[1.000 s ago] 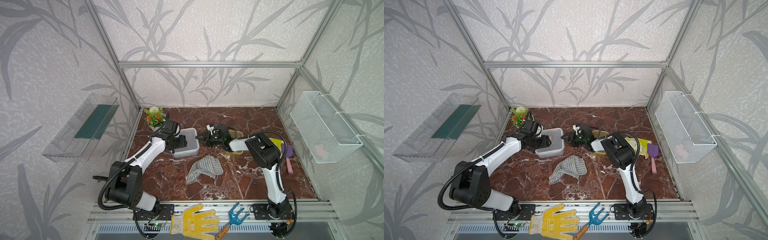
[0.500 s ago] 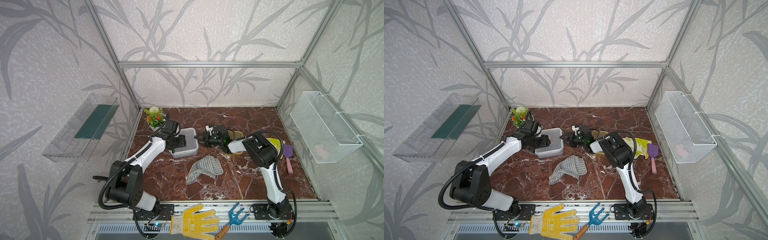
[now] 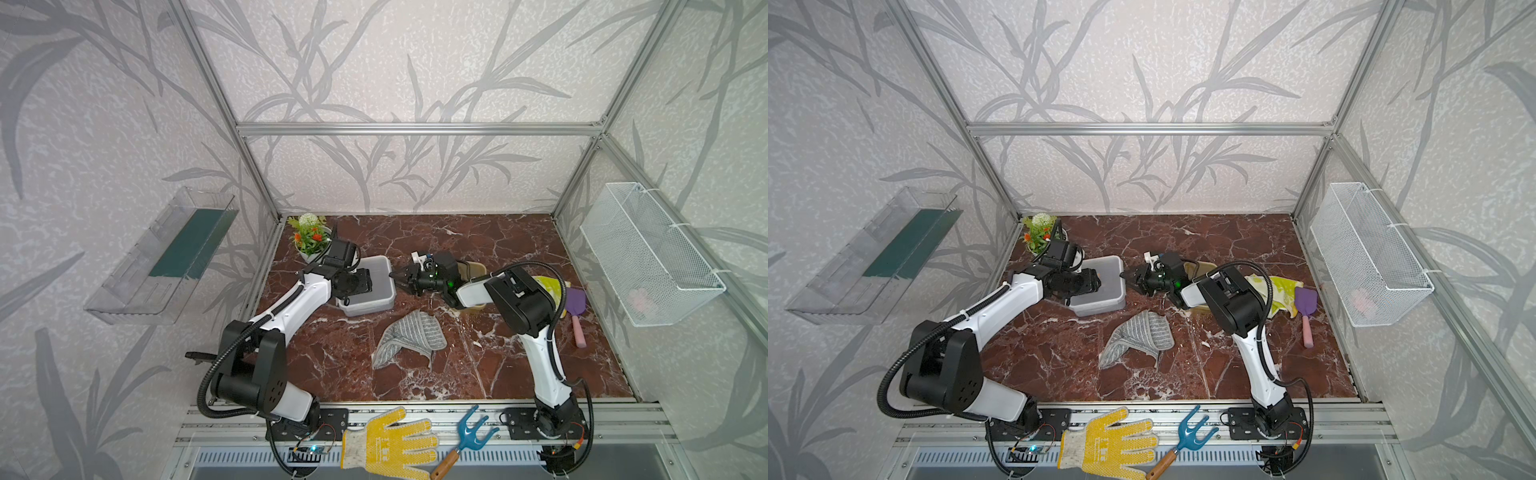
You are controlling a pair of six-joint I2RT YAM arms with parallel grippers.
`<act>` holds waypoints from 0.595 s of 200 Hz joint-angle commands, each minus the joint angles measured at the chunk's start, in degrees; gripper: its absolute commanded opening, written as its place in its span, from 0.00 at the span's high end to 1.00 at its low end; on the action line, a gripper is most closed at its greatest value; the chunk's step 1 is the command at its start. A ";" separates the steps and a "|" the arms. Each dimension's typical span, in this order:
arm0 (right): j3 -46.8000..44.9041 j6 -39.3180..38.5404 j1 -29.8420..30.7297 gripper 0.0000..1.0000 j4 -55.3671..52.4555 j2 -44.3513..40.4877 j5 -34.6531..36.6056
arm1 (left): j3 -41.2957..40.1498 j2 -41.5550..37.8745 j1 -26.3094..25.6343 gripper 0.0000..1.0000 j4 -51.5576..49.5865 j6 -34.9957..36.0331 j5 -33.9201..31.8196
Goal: Wipe the insides of the lunch boxes
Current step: Open the fastener of the lunch box.
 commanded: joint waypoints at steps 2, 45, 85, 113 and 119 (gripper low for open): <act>-0.11 -3.26 0.42 0.66 -4.53 -2.15 -1.70 | -0.46 1.39 -0.13 0.35 -1.84 0.13 -0.08; 2.58 -13.80 0.28 0.71 -22.03 -5.50 -0.02 | -0.07 2.57 -0.30 0.35 -2.58 0.13 -0.43; 3.58 -17.74 0.19 0.74 -28.82 -6.58 1.75 | 0.15 3.91 -0.57 0.35 -3.56 0.04 -1.91; 4.44 -18.77 0.21 0.67 -30.30 -6.35 2.06 | 0.06 4.02 -0.67 0.35 -3.05 -0.12 -1.50; 4.40 -18.85 0.18 0.63 -30.32 -6.23 2.24 | 0.06 3.77 -0.71 0.35 -2.87 -0.22 -1.29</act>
